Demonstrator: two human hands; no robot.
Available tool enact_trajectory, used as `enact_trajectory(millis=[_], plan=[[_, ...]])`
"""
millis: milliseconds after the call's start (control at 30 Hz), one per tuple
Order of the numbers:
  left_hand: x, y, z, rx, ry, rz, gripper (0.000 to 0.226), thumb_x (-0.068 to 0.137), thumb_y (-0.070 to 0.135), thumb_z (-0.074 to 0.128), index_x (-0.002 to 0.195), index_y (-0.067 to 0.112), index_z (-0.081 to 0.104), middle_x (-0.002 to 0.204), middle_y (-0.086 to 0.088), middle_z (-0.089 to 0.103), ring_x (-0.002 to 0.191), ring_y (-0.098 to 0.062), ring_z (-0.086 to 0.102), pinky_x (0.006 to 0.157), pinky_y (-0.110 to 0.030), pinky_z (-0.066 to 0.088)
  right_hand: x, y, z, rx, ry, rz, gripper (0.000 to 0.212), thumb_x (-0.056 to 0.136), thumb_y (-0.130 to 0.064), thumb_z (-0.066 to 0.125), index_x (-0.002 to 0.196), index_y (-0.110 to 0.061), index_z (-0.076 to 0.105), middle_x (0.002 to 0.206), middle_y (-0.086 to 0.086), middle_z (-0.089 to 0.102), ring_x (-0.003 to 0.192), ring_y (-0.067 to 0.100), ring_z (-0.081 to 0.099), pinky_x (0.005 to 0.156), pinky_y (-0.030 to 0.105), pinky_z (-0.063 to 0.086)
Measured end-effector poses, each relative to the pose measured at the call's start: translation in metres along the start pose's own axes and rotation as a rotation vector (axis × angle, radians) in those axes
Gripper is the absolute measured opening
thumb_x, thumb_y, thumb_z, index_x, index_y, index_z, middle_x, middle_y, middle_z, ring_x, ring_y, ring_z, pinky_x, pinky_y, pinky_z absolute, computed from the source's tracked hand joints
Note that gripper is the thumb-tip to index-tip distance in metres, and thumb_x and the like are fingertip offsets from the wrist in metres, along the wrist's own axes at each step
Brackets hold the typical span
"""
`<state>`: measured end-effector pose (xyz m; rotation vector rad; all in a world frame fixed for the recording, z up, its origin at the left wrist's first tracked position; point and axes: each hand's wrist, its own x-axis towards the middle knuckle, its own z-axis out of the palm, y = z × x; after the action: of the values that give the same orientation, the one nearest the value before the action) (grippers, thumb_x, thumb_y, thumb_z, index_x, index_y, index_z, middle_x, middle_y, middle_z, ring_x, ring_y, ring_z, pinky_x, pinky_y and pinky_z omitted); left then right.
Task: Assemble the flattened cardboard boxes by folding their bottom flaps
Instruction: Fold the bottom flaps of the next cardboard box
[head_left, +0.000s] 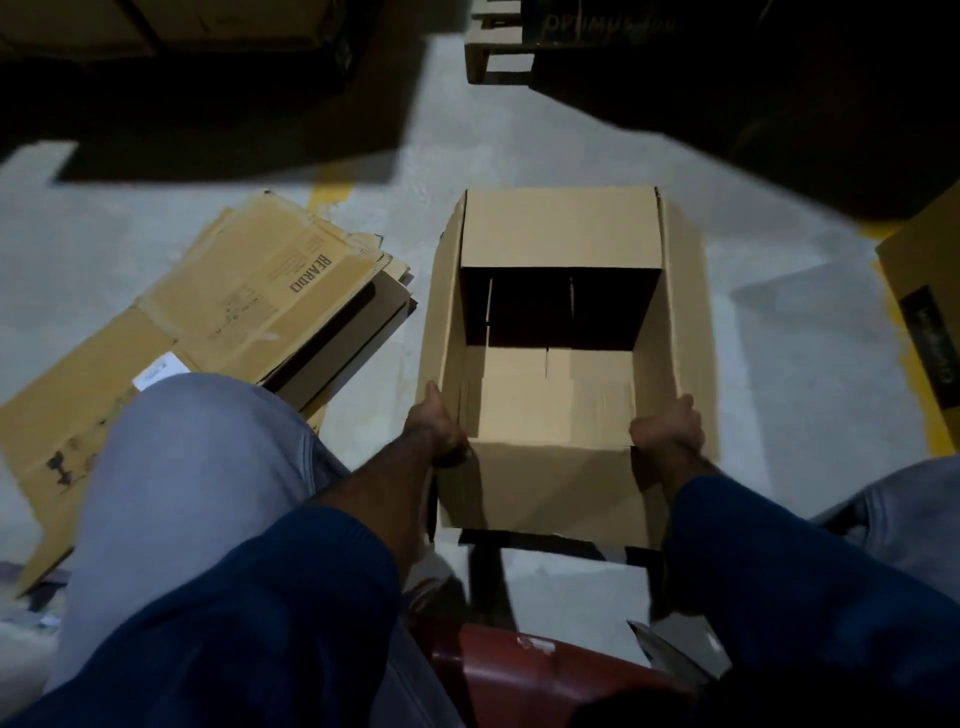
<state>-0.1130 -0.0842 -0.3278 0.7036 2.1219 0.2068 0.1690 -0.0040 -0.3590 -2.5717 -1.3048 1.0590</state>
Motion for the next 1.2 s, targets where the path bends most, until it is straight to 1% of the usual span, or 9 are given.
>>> enact_trajectory(millis=[133,233,367,667,833,967,1033,1100,1200], plan=[[0.004,-0.003,-0.017,-0.006,-0.073,0.019,0.042,0.080,0.013,0.075,0.119,0.007,0.059,0.114,-0.019,0.064,0.097,-0.030,0.068,0.070,-0.035,0.057,0.004,-0.008,-0.007,-0.023,-0.061,-0.008,0.042,0.092,-0.016,0.066,0.130,0.001,0.056,0.128,0.023,0.063,0.111,0.042,0.064,0.091,0.051,0.058],[0.021,-0.013,-0.024,-0.093,-0.066,0.034,0.034,0.071,0.032,0.068,0.101,0.017,0.069,0.104,-0.017,0.066,0.093,-0.032,0.064,0.083,-0.044,0.059,0.005,-0.012,-0.013,-0.148,-0.037,-0.066,0.031,0.095,-0.017,0.064,0.120,0.001,0.061,0.121,0.022,0.065,0.108,0.040,0.065,0.086,0.043,0.057],[0.014,-0.004,-0.037,-0.178,-0.139,0.044,0.038,0.091,0.035,0.059,0.115,0.005,0.064,0.096,-0.013,0.064,0.082,-0.030,0.063,0.078,-0.042,0.058,-0.005,-0.007,-0.015,-0.269,-0.021,-0.109,0.029,0.094,-0.016,0.064,0.118,0.000,0.062,0.121,0.021,0.065,0.108,0.038,0.064,0.085,0.040,0.054],[-0.010,-0.021,-0.038,-0.148,-0.340,-0.096,0.061,0.093,0.044,0.071,0.131,0.000,0.051,0.125,-0.024,0.063,0.109,-0.044,0.065,0.081,-0.052,0.061,-0.015,0.020,-0.029,-0.342,-0.090,-0.182,0.024,0.091,-0.023,0.071,0.103,-0.004,0.061,0.097,0.015,0.063,0.091,0.035,0.067,0.081,0.043,0.061],[-0.006,-0.023,-0.034,0.039,-0.225,-0.056,0.031,0.098,0.021,0.067,0.113,-0.005,0.059,0.103,-0.025,0.066,0.089,-0.042,0.070,0.050,-0.041,0.061,-0.021,0.018,-0.029,-0.280,-0.138,-0.168,0.030,0.092,-0.032,0.066,0.099,-0.004,0.059,0.102,0.014,0.066,0.089,0.032,0.066,0.081,0.042,0.061],[0.003,-0.022,-0.027,0.116,-0.192,-0.081,0.010,0.099,0.002,0.055,0.099,-0.007,0.060,0.098,-0.028,0.067,0.080,-0.039,0.071,0.057,-0.044,0.063,-0.019,0.025,-0.030,-0.314,-0.181,-0.095,0.034,0.098,-0.032,0.060,0.117,-0.004,0.059,0.119,0.017,0.063,0.103,0.034,0.066,0.088,0.042,0.059],[0.011,-0.022,-0.020,0.176,-0.176,-0.056,0.015,0.096,0.007,0.060,0.089,-0.006,0.061,0.086,-0.019,0.070,0.066,-0.030,0.070,0.058,-0.039,0.062,-0.009,0.037,-0.028,-0.262,-0.222,-0.073,0.059,0.096,-0.025,0.062,0.148,-0.006,0.043,0.157,0.015,0.040,0.134,0.035,0.052,0.108,0.046,0.049],[0.029,-0.025,-0.010,0.269,-0.117,-0.027,0.028,0.080,0.028,0.072,0.084,0.000,0.066,0.080,-0.011,0.072,0.062,-0.027,0.069,0.061,-0.037,0.062,-0.005,0.045,-0.029,0.016,-0.254,-0.009,0.092,0.091,-0.015,0.069,0.163,-0.026,0.013,0.168,0.004,0.021,0.147,0.030,0.037,0.119,0.042,0.033],[0.075,-0.033,0.012,0.372,-0.025,-0.039,0.034,0.057,0.042,0.075,0.076,0.014,0.072,0.075,-0.007,0.072,0.066,-0.029,0.072,0.069,-0.044,0.062,0.015,0.046,-0.026,0.513,-0.355,0.190,0.087,0.087,-0.083,0.046,0.158,-0.036,0.029,0.157,-0.008,0.036,0.147,0.018,0.036,0.112,0.032,0.026]])
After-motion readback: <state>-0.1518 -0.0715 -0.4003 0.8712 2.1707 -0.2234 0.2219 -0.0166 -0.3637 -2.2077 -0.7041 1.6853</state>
